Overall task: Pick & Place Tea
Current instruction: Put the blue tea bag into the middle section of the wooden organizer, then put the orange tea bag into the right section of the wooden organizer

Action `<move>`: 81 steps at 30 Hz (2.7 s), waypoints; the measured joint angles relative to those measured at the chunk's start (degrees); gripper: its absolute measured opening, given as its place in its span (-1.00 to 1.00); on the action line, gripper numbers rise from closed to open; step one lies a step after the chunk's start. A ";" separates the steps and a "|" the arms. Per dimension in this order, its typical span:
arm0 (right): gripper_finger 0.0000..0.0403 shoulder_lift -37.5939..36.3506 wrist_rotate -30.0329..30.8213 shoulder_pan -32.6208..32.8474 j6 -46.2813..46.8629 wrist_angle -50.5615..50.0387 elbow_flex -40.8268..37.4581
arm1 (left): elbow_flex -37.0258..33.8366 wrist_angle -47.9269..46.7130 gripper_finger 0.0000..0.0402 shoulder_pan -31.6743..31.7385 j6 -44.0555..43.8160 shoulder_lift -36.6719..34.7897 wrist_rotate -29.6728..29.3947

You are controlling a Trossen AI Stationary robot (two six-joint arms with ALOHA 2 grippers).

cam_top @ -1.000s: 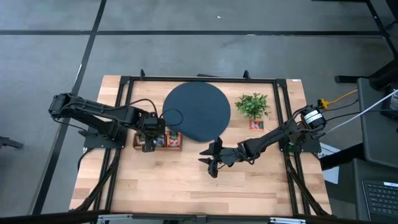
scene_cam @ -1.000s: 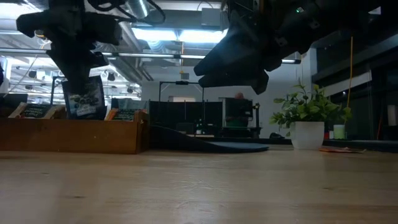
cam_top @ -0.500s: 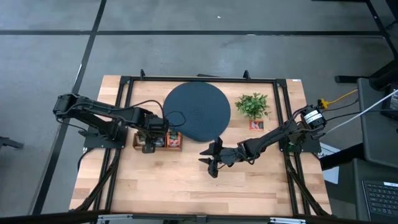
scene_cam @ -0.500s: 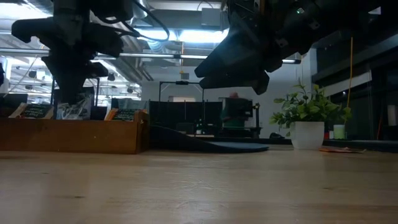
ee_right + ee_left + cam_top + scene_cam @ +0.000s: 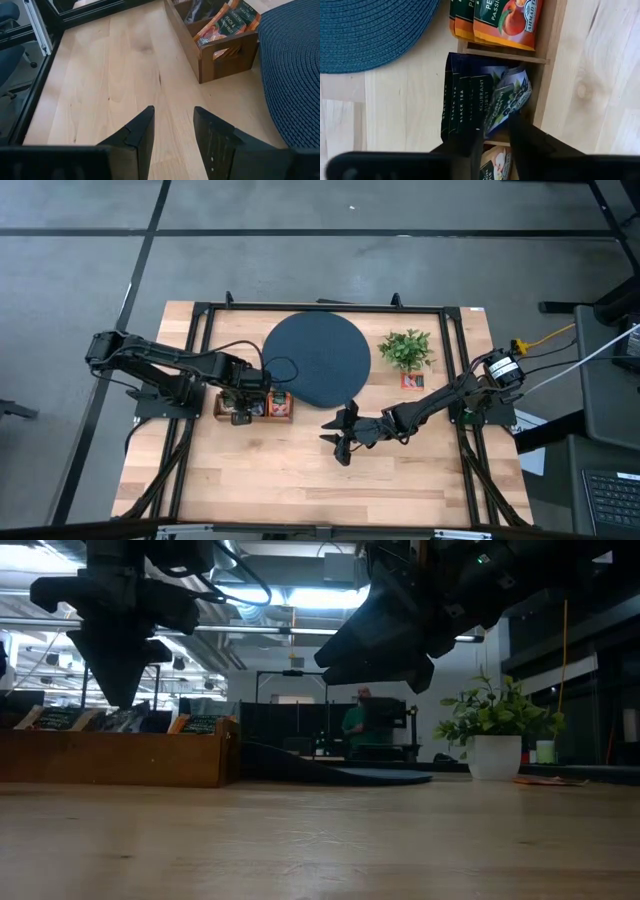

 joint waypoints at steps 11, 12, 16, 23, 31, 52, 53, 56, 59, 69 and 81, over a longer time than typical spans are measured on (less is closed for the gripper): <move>-0.31 -2.36 3.60 -0.22 1.65 -9.61 -0.07 | 1.32 -0.03 -0.44 -0.58 -1.49 -0.40 0.27; -0.31 -3.39 3.94 -0.40 2.18 -12.05 -0.07 | 1.60 -0.08 -0.45 -0.84 -1.49 -0.59 0.25; -0.31 -7.49 4.17 -0.90 3.43 -19.78 -0.07 | 2.21 -0.03 -0.47 -1.65 -1.51 -0.66 -0.25; -0.31 -13.50 4.75 -0.87 5.37 -33.84 -0.04 | 2.21 1.08 -0.47 -2.04 -2.10 -0.88 -0.17; -0.31 -15.74 5.58 -2.58 20.91 -56.35 -0.04 | 2.21 15.64 -0.49 -4.93 -2.58 -1.18 1.41; -0.96 -15.52 5.87 -12.50 27.23 -77.41 -0.04 | 2.23 48.60 -0.50 -19.55 -1.39 1.37 -20.95; -0.97 -15.52 5.24 -12.85 27.16 -77.49 -0.04 | 2.23 49.03 -0.50 -19.72 -2.24 2.51 -22.09; -0.97 -15.52 4.63 -13.65 27.28 -78.13 -0.04 | 2.23 51.51 -0.51 -19.98 -3.03 6.48 -22.50; -0.97 -15.54 4.51 -14.49 27.40 -78.45 -1.27 | 2.23 54.81 -0.51 -19.98 -3.03 10.81 -22.24; -0.98 -15.52 3.32 -15.76 32.27 -76.13 -12.70 | 2.23 62.06 -0.51 -19.80 -2.70 17.63 -19.66; -0.99 -15.80 4.07 -17.53 30.67 -65.29 -18.92 | 2.23 65.72 -0.51 -18.71 -2.54 17.66 -19.79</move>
